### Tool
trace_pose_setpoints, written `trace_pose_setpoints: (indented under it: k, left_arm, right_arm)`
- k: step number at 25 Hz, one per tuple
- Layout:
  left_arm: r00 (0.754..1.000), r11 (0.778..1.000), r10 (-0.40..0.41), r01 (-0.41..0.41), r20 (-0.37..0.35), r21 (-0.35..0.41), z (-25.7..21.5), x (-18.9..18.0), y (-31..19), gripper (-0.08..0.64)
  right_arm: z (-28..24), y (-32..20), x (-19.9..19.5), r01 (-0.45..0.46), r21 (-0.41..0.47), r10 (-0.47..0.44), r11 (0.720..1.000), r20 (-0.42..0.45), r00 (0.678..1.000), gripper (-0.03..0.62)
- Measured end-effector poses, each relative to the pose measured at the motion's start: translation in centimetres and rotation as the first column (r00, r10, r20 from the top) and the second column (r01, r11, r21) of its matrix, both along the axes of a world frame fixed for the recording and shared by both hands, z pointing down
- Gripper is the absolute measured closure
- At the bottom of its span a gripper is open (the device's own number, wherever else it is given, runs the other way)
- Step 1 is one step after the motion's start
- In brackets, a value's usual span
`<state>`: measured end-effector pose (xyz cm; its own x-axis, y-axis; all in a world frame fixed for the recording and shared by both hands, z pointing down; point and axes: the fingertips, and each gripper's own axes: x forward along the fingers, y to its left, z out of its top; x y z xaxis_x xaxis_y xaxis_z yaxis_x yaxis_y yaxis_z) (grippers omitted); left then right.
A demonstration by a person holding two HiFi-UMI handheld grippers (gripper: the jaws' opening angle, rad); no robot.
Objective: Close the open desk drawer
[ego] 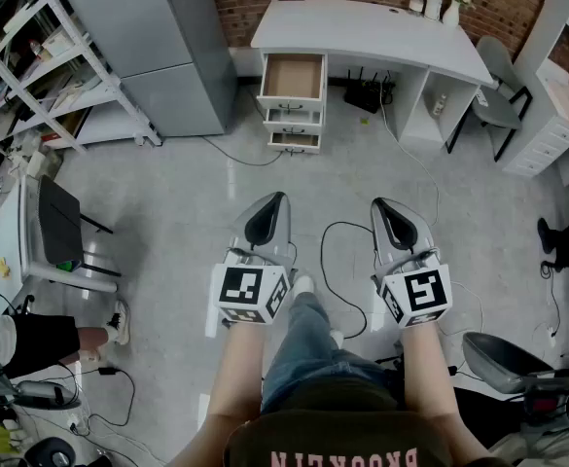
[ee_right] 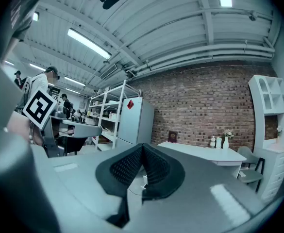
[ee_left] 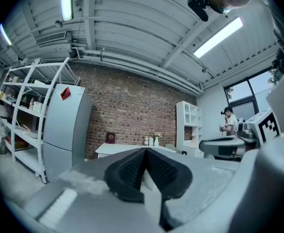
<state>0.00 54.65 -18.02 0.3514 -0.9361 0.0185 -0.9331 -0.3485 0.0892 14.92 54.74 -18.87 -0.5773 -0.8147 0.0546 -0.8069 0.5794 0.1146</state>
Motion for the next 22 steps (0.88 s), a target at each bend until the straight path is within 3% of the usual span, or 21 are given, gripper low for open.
trace_pose_setpoints:
  k: [7,15,18,22]
  left_arm:
    - [1.0,1.0,-0.015,0.015,-0.008,-0.018,1.3,0.8,-2.1,0.563]
    - [1.0,0.999,-0.023,0.022,-0.021,-0.04,1.7,-0.2,-10.3,0.563]
    - [1.0,0.999,-0.004,0.003,-0.007,-0.037,1.5,-1.0,-14.0,0.563]
    - [1.0,0.999,0.018,-0.018,0.009,-0.037,1.4,-2.0,-18.8,0.563]
  right_arm:
    - [0.9,-1.7,1.2,0.013,-0.018,-0.014,1.0,-0.02,1.0,0.597]
    - [1.3,-9.5,0.4,0.036,-0.038,-0.037,0.999,-0.017,0.999,0.597]
    - [0.6,-13.4,-0.3,0.02,-0.035,-0.019,0.999,0.026,0.999,0.597]
    - [0.9,-18.2,-1.4,-0.013,-0.031,0.013,0.999,0.008,1.0,0.595]
